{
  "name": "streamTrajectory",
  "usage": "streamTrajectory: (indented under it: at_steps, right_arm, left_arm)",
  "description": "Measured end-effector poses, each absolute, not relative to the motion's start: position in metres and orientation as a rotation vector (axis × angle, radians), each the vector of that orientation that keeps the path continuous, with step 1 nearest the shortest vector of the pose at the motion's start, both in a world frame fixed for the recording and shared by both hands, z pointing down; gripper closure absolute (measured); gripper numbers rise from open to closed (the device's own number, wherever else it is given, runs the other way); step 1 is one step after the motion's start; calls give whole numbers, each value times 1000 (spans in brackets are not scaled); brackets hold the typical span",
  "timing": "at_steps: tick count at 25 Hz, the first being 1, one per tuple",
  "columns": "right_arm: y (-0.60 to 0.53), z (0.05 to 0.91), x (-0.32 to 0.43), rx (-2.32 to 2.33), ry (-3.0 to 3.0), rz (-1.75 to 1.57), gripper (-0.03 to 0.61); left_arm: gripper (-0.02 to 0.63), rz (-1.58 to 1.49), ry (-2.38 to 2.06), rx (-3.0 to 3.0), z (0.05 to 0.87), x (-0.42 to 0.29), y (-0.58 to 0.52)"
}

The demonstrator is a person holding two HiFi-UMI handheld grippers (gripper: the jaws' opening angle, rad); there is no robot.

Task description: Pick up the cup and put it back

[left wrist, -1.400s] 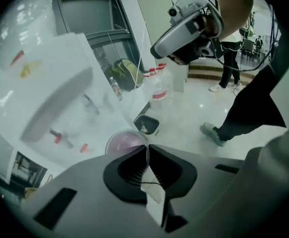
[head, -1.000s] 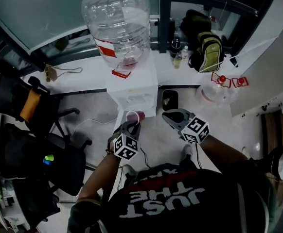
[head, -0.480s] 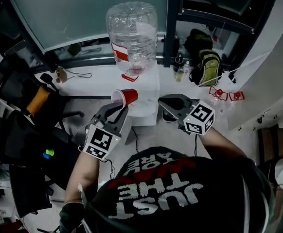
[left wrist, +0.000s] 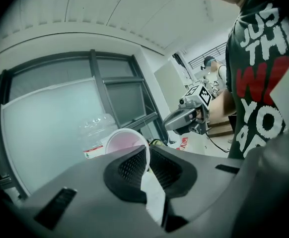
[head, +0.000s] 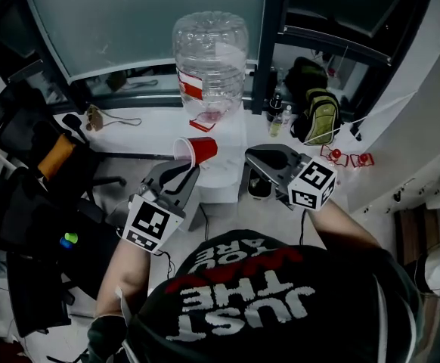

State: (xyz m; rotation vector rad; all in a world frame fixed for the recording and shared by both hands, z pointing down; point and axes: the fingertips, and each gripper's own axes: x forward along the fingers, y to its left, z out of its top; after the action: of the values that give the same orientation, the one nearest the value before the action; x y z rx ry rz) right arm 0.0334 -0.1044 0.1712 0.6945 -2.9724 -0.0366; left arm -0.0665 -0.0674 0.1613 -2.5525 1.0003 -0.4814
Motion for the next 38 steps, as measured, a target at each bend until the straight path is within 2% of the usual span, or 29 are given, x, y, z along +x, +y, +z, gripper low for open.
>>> streamTrajectory:
  at_steps: [15, 25, 29, 38]
  right_arm:
    - [-106, 177, 40, 724, -2952, -25, 543]
    - [-117, 199, 31, 699, -2925, 48, 544]
    - [-130, 225, 24, 683, -2901, 100, 544]
    - [-187, 359, 6, 668, -2801, 251, 544]
  left_arm:
    - [586, -470, 997, -2575, 168, -66, -70]
    - [586, -574, 1005, -2642, 216, -68, -88]
    - [586, -658, 1024, -2713, 267, -70, -106]
    - [586, -995, 1054, -2866, 480, -76, -156]
